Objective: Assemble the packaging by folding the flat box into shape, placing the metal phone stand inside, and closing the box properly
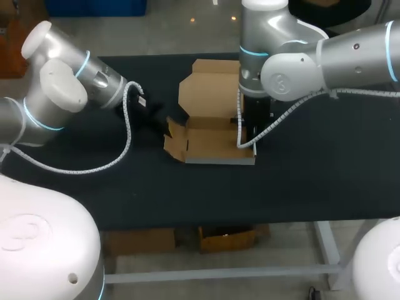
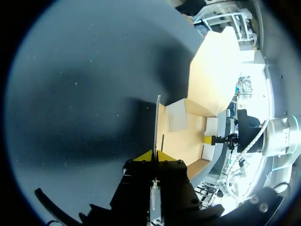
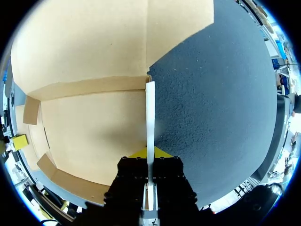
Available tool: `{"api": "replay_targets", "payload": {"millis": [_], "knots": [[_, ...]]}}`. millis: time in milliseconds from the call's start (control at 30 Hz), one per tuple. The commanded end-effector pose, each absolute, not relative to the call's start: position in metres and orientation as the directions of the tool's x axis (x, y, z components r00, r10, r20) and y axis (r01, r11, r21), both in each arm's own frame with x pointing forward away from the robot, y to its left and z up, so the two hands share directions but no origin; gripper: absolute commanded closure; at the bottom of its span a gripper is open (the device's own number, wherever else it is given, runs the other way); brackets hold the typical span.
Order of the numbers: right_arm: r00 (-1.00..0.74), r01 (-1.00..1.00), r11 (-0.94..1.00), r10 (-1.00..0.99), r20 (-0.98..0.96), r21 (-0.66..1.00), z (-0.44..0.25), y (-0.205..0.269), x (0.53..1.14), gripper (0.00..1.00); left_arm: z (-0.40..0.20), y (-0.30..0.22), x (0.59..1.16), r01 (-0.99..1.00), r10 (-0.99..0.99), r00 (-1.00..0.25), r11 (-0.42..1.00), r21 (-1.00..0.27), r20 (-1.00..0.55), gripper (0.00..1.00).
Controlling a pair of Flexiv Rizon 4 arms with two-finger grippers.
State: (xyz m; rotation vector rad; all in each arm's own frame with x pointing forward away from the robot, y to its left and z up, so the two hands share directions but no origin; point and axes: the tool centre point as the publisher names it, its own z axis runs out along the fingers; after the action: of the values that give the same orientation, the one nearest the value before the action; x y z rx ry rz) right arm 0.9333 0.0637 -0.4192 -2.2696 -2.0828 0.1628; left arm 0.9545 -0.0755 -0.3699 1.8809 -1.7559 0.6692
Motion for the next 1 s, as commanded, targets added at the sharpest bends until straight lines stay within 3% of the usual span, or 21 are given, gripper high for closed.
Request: {"api": "replay_targets", "payload": {"millis": [33, 200, 267, 533, 800, 1000], "knots": [[0.082, 0.99, -0.086, 0.996, -0.038, -0.115, -0.419, 0.066, 0.933, 1.0, -0.358, -0.091, 0.955, -0.998, -0.849, 0.065, -0.068, 0.013, 0.524, 1.0], [0.082, 0.99, -0.086, 0.996, -0.038, -0.115, -0.419, 0.066, 0.933, 1.0, -0.355, -0.099, 0.958, -0.997, -0.879, 0.074, -0.075, 0.016, 0.47, 1.0], [0.082, 0.99, -0.086, 0.996, -0.038, -0.115, -0.419, 0.066, 0.933, 1.0, -0.354, -0.102, 0.959, -0.997, -0.889, 0.072, -0.072, 0.017, 0.453, 0.91], [0.082, 0.99, -0.086, 0.996, -0.038, -0.115, -0.419, 0.066, 0.933, 1.0, -0.35, -0.111, 0.961, -0.997, -0.908, 0.072, -0.071, 0.017, 0.413, 0.93], [0.082, 0.99, -0.086, 0.996, -0.038, -0.115, -0.419, 0.066, 0.933, 1.0, -0.348, -0.112, 0.961, -0.997, -0.911, 0.083, -0.075, 0.036, 0.403, 0.78], [0.082, 0.99, -0.086, 0.996, -0.038, -0.115, -0.419, 0.066, 0.933, 1.0, -0.34, -0.109, 0.959, -0.996, -0.902, 0.087, -0.067, 0.062, 0.423, 0.75]]}}
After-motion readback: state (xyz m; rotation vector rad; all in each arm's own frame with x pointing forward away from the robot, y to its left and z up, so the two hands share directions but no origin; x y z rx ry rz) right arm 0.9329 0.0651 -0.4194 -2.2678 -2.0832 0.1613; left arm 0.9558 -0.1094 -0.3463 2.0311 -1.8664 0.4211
